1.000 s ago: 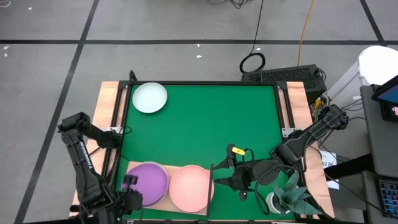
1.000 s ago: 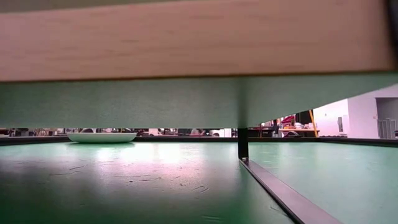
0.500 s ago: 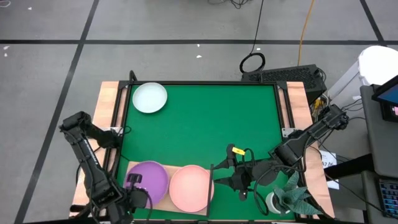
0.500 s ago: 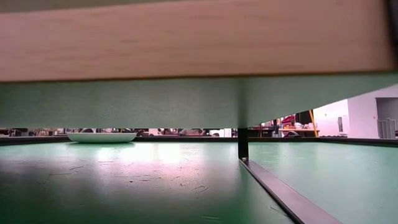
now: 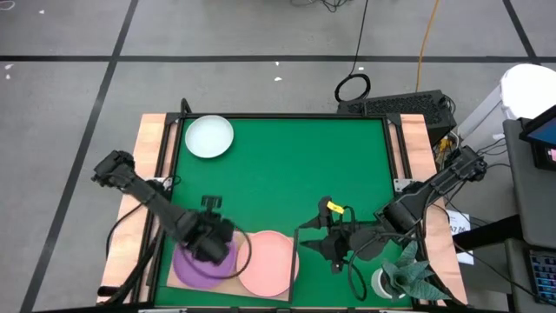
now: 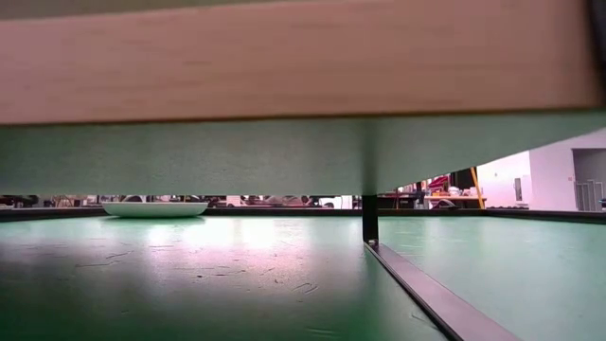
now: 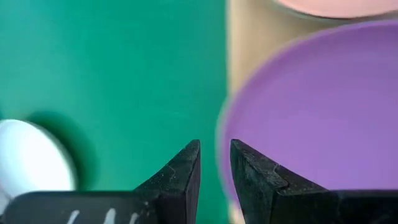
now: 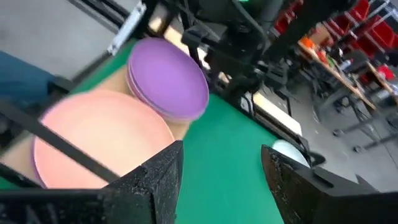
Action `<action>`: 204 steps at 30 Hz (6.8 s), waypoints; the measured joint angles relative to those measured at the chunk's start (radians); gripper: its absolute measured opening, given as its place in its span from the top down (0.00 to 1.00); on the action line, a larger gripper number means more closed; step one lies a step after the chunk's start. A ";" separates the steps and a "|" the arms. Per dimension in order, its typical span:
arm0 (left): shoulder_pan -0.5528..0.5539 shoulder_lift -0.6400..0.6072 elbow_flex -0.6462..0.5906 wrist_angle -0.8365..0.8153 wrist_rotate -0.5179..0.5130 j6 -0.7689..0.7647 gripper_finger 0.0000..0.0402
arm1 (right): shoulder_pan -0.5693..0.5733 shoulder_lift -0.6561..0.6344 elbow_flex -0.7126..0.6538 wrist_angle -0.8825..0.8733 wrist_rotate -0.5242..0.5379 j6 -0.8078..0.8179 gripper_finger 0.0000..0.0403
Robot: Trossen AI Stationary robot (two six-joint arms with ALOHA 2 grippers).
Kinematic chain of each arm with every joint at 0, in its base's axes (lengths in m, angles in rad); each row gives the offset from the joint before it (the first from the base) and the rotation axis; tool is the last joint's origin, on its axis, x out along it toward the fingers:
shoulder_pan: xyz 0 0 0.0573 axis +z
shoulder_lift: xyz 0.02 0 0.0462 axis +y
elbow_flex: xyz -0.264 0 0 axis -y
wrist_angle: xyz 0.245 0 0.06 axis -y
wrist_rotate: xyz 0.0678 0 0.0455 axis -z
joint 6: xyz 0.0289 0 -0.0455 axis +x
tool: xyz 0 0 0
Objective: Place and stack plates onto a shelf
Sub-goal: Stack the white plate on top of the orange plate on the shelf
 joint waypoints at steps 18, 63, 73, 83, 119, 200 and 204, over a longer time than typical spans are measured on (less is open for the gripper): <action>0.682 -0.173 -0.192 0.146 -0.030 0.385 0.76 | 0.040 -0.039 0.000 -0.271 0.082 0.301 0.51; 1.129 -0.200 -0.750 0.793 -0.042 0.332 0.63 | 0.014 -0.053 0.000 -0.206 0.079 0.211 0.51; 1.145 -0.200 -0.807 0.836 -0.051 0.369 0.75 | 0.013 -0.053 0.000 -0.208 0.078 0.223 0.51; 1.111 -0.200 -0.840 0.867 -0.132 0.448 0.96 | 0.013 -0.053 0.000 -0.208 0.078 0.228 0.51; 0.262 -0.200 -0.257 0.265 -0.085 0.772 0.97 | 0.007 -0.053 -0.046 -0.135 0.078 0.189 0.51; -0.140 -0.026 -0.257 0.846 0.020 1.129 0.93 | -0.102 -0.033 -0.170 0.187 -0.367 0.000 0.77; -0.154 -0.027 -0.257 0.855 0.020 1.089 0.93 | -0.102 -0.033 -0.170 0.186 -0.367 0.000 0.77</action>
